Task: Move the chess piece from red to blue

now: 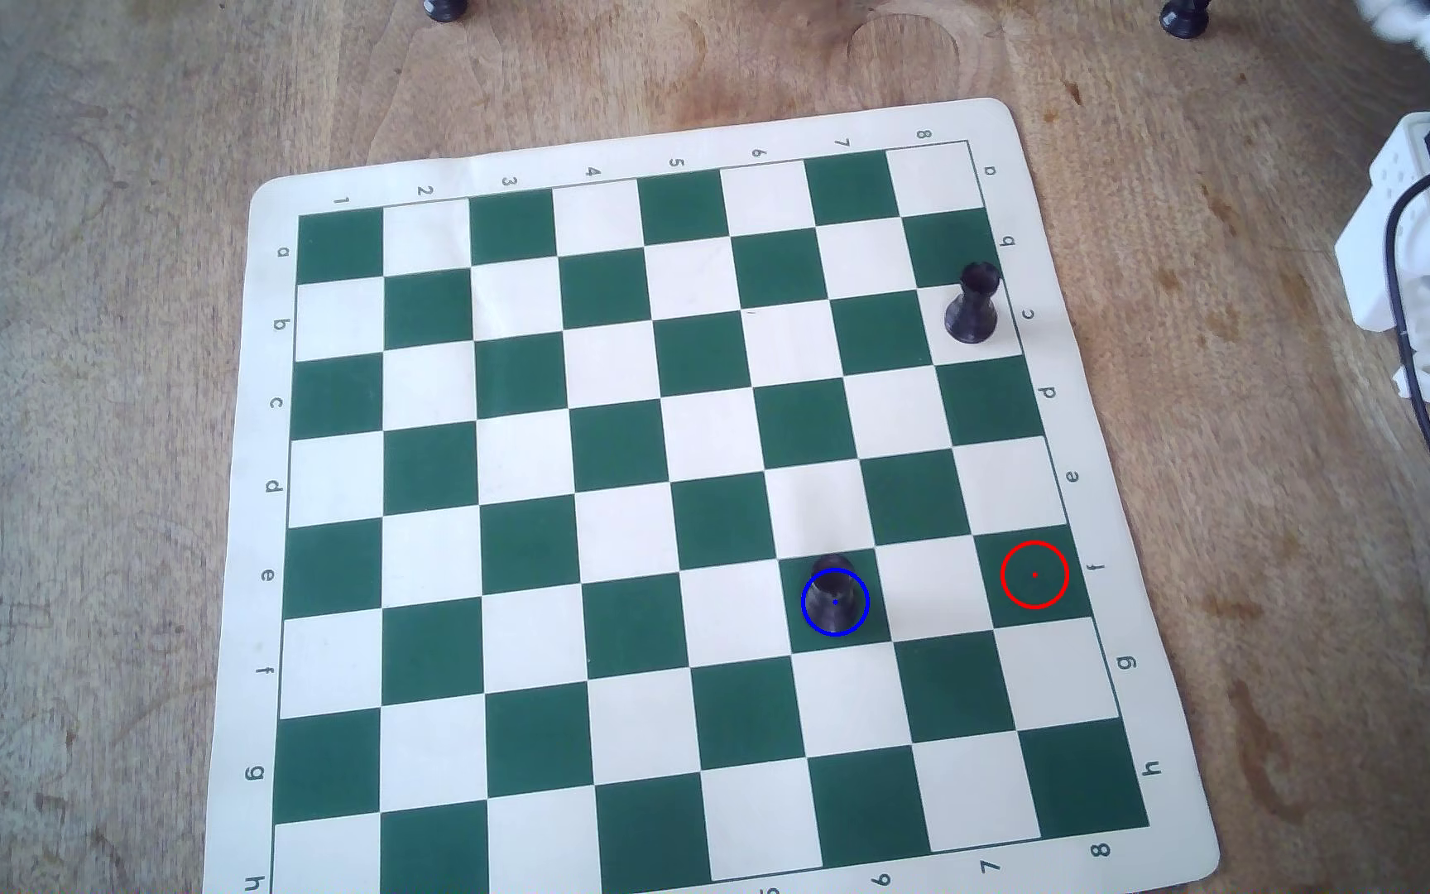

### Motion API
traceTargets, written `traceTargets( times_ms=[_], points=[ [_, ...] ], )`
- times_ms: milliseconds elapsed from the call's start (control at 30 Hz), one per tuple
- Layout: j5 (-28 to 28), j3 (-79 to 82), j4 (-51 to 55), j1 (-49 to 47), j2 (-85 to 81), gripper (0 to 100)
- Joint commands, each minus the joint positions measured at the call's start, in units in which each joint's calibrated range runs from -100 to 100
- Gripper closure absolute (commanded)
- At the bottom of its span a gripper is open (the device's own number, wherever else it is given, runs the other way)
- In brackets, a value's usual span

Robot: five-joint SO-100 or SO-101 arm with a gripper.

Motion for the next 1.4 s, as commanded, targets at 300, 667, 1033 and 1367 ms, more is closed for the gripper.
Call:
traceTargets(
  times_ms=[300,667,1033,1367],
  points=[
    [1.6,0.9,-43.0,0.2,0.3,100],
    [1.6,0.9,-48.5,0.1,0.3,100],
    [1.6,0.9,-48.5,0.1,0.3,99],
    [1.6,0.9,-48.5,0.1,0.3,99]
  ],
)
